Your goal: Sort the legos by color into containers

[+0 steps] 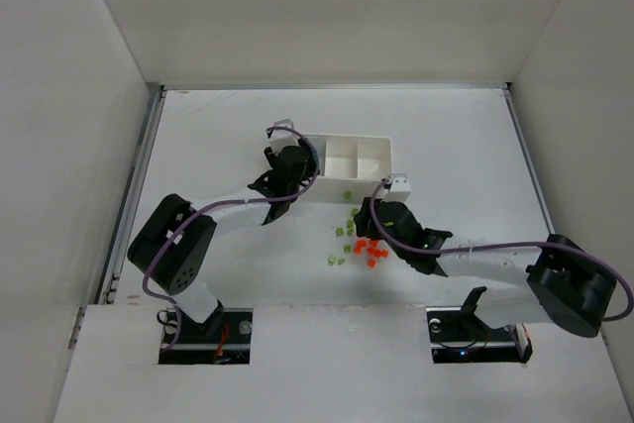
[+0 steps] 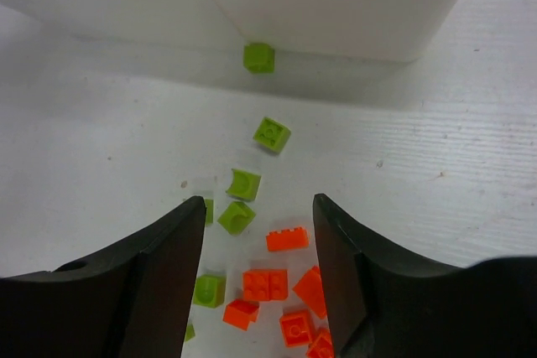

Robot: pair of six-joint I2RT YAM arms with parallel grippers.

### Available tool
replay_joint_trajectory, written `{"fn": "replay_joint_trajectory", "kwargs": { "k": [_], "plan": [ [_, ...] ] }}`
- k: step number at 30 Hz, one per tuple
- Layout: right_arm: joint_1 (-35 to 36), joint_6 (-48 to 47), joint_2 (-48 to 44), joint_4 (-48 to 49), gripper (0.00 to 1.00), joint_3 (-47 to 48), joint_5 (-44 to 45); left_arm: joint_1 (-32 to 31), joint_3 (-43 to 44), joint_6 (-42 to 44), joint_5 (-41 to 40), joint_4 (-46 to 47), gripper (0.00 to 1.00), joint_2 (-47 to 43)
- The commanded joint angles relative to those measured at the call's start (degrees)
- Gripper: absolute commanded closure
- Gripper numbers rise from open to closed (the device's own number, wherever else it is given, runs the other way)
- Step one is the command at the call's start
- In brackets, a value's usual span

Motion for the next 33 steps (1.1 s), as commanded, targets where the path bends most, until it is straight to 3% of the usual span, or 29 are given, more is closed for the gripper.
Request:
{"fn": "replay_joint_trajectory", "kwargs": {
  "k": [1, 11, 18, 26, 33],
  "plan": [
    [0.8, 0.2, 3.6, 1.4, 0.39, 4.4, 0.5, -0.8, -1.7, 0.3, -0.3, 1.5, 0.46, -6.1],
    [0.1, 0.4, 15.3, 5.4, 0.47, 9.1, 1.0, -10.0, -15.0, 0.0, -0.5, -3.6, 0.58, -19.1],
    [0.5, 0.9, 19.3, 5.4, 0.51, 10.7, 6.2, -18.4, -22.5, -3.5, 0.4, -9.4, 0.58, -26.1],
    [0.5, 1.4, 23.1, 5.8, 0.55, 12.6, 8.5, -27.8, -24.6, -3.2, 1.6, -9.1, 0.57, -27.7],
    [0.5, 1.5, 21.6, 5.9, 0.79, 12.3, 11.2, -32.3, -25.0, -2.5, 1.4, -8.8, 0.56, -26.2]
  ]
}}
